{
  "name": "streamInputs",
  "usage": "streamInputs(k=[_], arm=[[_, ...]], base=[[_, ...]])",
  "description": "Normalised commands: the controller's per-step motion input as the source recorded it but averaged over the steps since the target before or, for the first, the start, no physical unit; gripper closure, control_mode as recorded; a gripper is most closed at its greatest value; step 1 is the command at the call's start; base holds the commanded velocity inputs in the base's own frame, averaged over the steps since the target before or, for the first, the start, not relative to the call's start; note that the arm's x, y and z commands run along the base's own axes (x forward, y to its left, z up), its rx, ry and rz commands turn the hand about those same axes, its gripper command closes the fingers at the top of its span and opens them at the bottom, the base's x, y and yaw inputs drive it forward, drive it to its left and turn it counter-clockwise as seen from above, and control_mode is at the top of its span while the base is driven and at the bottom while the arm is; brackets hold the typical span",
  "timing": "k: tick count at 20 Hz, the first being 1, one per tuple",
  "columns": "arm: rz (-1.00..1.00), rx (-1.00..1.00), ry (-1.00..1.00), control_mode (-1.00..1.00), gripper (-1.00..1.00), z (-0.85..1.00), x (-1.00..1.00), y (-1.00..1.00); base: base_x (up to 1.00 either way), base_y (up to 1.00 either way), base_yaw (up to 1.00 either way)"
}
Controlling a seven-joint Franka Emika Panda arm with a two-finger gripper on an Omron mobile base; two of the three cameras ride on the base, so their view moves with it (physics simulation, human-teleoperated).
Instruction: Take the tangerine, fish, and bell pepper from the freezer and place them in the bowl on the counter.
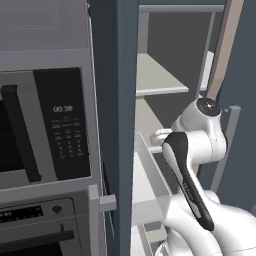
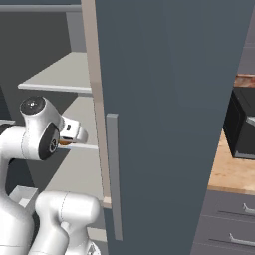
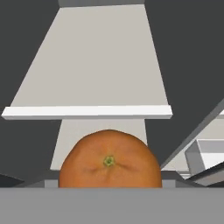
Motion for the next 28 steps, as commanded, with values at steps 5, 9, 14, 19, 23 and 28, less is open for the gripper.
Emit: streamInputs(k=[5,9,14,19,23,28], arm=[[-0.03,0.0,0.08,-1.0,1.0,0.37,-0.28,-0.01],[0.0,0.0,0.07,-1.0,1.0,0.41,-0.14,-0.08],[0.0,0.0,0.03,-1.0,1.0,0.12,-0.53,-0.19],[0.0,0.0,0.0,-1.0,1.0,0.09,-0.48,-0.14],[0.0,0.0,0.0,-1.0,1.0,0.1,-0.22,-0.07],[0.0,0.0,0.0,-1.0,1.0,0.06,-0.2,-0.02]], base=[[0.0,0.0,0.0],[0.0,0.0,0.0],[0.0,0.0,0.0],[0.0,0.0,0.0],[0.0,0.0,0.0],[0.0,0.0,0.0]])
